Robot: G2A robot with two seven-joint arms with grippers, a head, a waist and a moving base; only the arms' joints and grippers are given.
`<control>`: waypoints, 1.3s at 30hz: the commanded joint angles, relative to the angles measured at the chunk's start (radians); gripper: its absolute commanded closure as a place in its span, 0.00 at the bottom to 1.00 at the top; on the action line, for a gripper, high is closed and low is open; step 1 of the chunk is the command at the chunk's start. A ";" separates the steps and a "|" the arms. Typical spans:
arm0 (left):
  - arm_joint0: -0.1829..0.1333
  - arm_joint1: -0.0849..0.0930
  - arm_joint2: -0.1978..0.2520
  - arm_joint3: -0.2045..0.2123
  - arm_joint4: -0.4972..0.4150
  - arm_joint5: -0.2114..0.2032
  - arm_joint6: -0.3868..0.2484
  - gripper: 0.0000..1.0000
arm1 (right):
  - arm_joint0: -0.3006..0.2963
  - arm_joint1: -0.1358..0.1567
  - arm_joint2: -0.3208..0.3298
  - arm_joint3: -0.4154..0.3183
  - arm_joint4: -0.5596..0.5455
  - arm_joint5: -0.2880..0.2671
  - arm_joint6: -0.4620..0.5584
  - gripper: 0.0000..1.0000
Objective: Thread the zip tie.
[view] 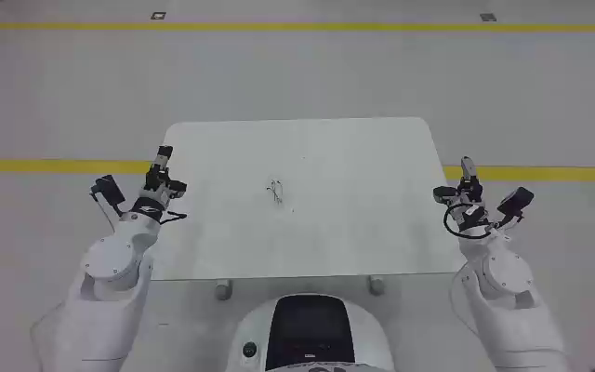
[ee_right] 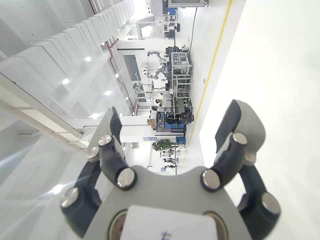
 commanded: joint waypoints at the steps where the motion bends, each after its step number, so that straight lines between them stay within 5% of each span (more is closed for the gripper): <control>1: 0.000 0.000 0.000 0.000 0.000 0.000 0.000 0.22 | 0.000 0.000 0.000 0.000 0.000 0.000 0.000 0.00; 2: 0.000 0.000 0.000 0.000 0.000 0.000 0.000 0.00 | 0.000 0.000 0.000 0.000 0.000 0.000 0.000 0.22; 3: 0.000 0.000 0.000 0.000 0.000 0.000 0.000 0.00 | 0.000 0.000 0.000 0.000 0.000 0.000 0.000 0.22; 4: 0.000 0.000 0.000 0.000 0.000 0.000 0.000 0.00 | 0.000 0.000 0.000 0.000 0.000 0.000 0.000 0.00; 5: 0.000 0.000 0.000 0.000 0.000 0.000 0.000 0.22 | 0.000 0.000 0.000 0.000 0.000 0.000 0.000 0.22; 6: -0.004 0.002 0.004 -0.009 0.026 -0.004 -0.009 0.00 | 0.000 0.000 0.000 0.000 0.000 0.000 0.000 0.00; 9: -0.037 0.010 0.032 -0.016 0.143 0.016 -0.080 0.00 | 0.000 0.000 0.000 0.000 0.000 0.000 0.000 0.00; 14: -0.137 0.027 0.093 -0.007 0.329 0.144 -0.267 0.00 | 0.000 0.000 0.000 0.000 0.000 0.000 0.000 0.00; 16: -0.178 0.033 0.121 0.016 0.411 0.144 -0.335 0.00 | 0.000 0.000 0.000 0.000 0.000 0.000 0.000 0.00; 30: -0.190 0.035 0.135 0.009 0.445 0.140 -0.355 0.00 | 0.000 0.000 0.000 0.000 0.000 0.000 0.000 0.00; 34: -0.329 0.043 0.199 0.082 0.556 0.144 -0.555 0.00 | 0.000 0.000 0.000 0.000 0.000 0.000 0.000 0.00; 36: -0.392 0.039 0.234 0.114 0.586 0.144 -0.601 0.00 | 0.000 0.000 0.000 0.000 0.000 0.000 0.000 0.00; 39: -0.495 0.031 0.309 0.219 0.658 0.144 -0.740 0.00 | 0.000 0.000 0.000 0.000 0.000 0.000 0.000 0.00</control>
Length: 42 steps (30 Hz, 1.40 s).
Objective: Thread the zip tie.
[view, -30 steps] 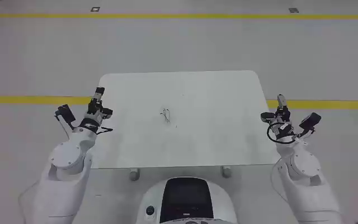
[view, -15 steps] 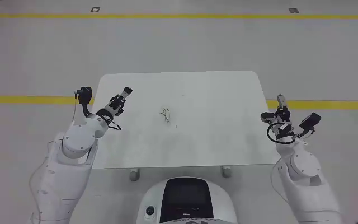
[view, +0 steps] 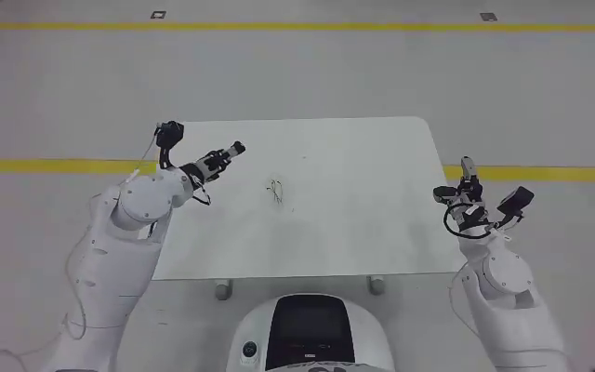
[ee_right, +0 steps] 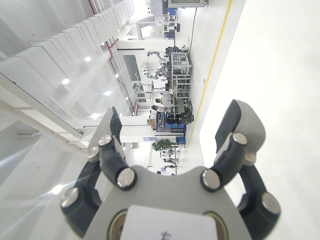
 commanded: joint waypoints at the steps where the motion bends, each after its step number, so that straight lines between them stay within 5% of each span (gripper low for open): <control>1: -0.090 -0.009 0.069 0.101 0.094 0.000 -0.132 0.00 | 0.000 0.000 0.000 0.000 0.000 0.000 0.000 0.00; 4: -0.163 -0.032 0.124 0.215 0.141 0.000 -0.217 0.00 | 0.000 0.000 0.000 0.000 0.000 0.000 0.000 0.00; 14: -0.163 -0.032 0.124 0.215 0.141 0.000 -0.217 0.00 | 0.000 0.000 0.000 0.000 0.000 0.000 0.000 0.00; 17: -0.176 -0.038 0.165 0.231 0.136 0.000 -0.233 0.00 | 0.000 0.000 0.000 0.000 0.000 0.000 0.000 0.00; 21: -0.257 -0.055 0.254 0.311 0.139 0.000 -0.305 0.00 | 0.000 0.000 0.000 0.000 0.000 0.000 0.000 0.00; 24: -0.337 -0.077 0.328 0.408 0.126 0.000 -0.366 0.00 | 0.000 0.000 0.000 0.000 0.000 0.000 0.000 0.00; 28: -0.422 -0.111 0.404 0.517 0.136 0.000 -0.358 0.00 | 0.000 0.000 0.000 0.000 0.000 0.000 0.000 0.00; 37: -0.414 -0.112 0.412 0.528 0.140 0.000 -0.345 0.00 | 0.000 0.000 0.000 0.000 0.000 0.000 0.000 0.00; 42: -0.439 -0.131 0.453 0.547 0.116 0.000 -0.314 0.00 | 0.000 0.000 0.000 0.000 0.000 0.000 0.000 0.00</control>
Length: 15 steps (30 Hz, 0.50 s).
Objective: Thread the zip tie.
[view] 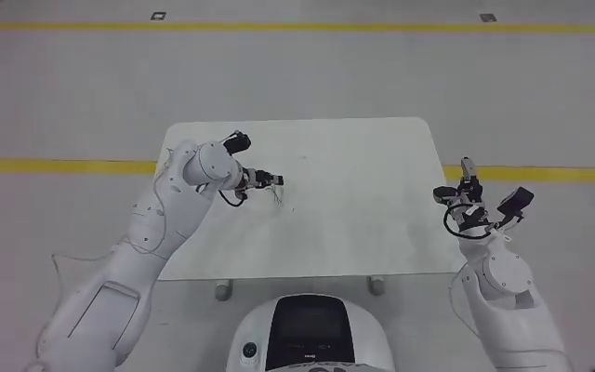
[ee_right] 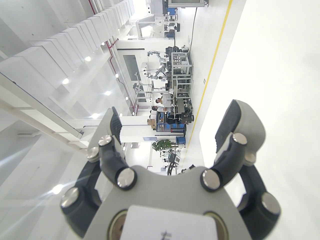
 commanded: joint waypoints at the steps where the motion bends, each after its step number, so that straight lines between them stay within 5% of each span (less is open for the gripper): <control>1: -0.015 -0.009 0.022 0.009 -0.008 0.000 0.003 0.00 | 0.000 0.000 0.000 0.000 0.000 0.000 0.000 0.00; 6: -0.060 -0.034 0.069 0.066 -0.046 0.000 0.012 0.00 | 0.000 0.000 0.000 0.000 0.000 0.000 0.000 0.00; 14: -0.064 -0.036 0.072 0.074 -0.044 0.000 0.015 0.00 | 0.000 0.000 0.000 0.000 0.000 0.000 0.000 0.00; 15: -0.060 -0.036 0.075 0.072 -0.047 -0.003 0.013 1.00 | 0.000 0.000 0.000 0.000 0.000 0.000 0.000 0.00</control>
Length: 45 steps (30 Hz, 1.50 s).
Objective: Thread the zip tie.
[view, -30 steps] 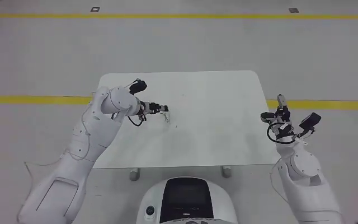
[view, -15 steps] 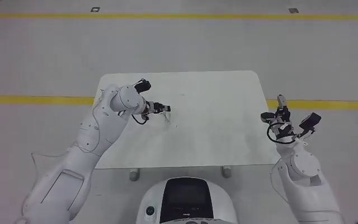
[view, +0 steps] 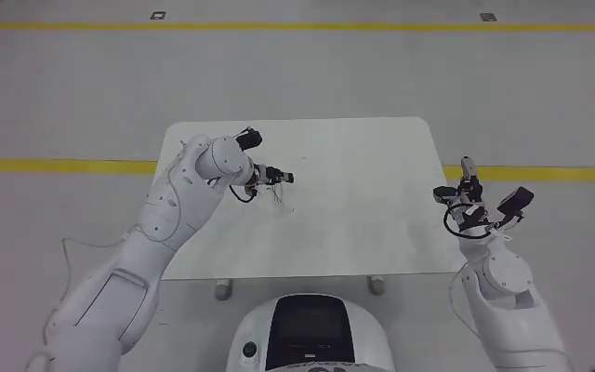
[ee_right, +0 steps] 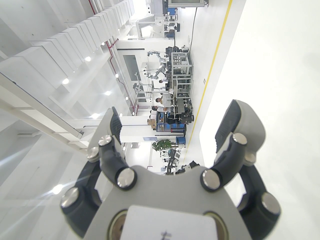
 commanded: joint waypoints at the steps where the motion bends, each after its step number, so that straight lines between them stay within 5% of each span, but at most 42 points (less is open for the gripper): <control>1: 0.009 -0.001 0.007 -0.005 -0.005 -0.006 0.000 1.00 | 0.000 0.000 0.000 0.000 0.000 0.000 0.000 0.00; 6: -0.014 -0.015 0.043 0.055 -0.010 0.000 -0.012 1.00 | 0.000 0.000 0.000 0.000 0.000 0.000 0.000 0.00; 14: -0.010 -0.021 0.063 0.072 0.022 0.000 0.039 1.00 | 0.000 0.000 0.000 0.000 0.000 0.000 0.000 0.00; 18: -0.048 -0.045 0.094 0.131 0.035 0.000 0.032 1.00 | 0.000 0.000 0.000 0.000 0.000 0.000 0.000 0.00; 23: -0.108 -0.098 0.153 0.233 0.052 0.000 0.023 1.00 | 0.000 0.000 0.000 0.000 0.000 0.000 0.000 0.00; 28: -0.108 -0.098 0.153 0.233 0.052 0.000 0.023 1.00 | 0.000 0.000 0.000 0.000 0.000 0.000 0.000 0.00; 36: -0.080 -0.106 0.156 0.272 0.013 -0.094 0.157 1.00 | 0.000 0.000 0.000 0.000 0.000 0.000 0.000 0.00; 45: -0.106 -0.144 0.202 0.396 -0.008 -0.140 0.232 1.00 | 0.000 0.000 0.000 0.000 0.000 0.000 0.000 0.00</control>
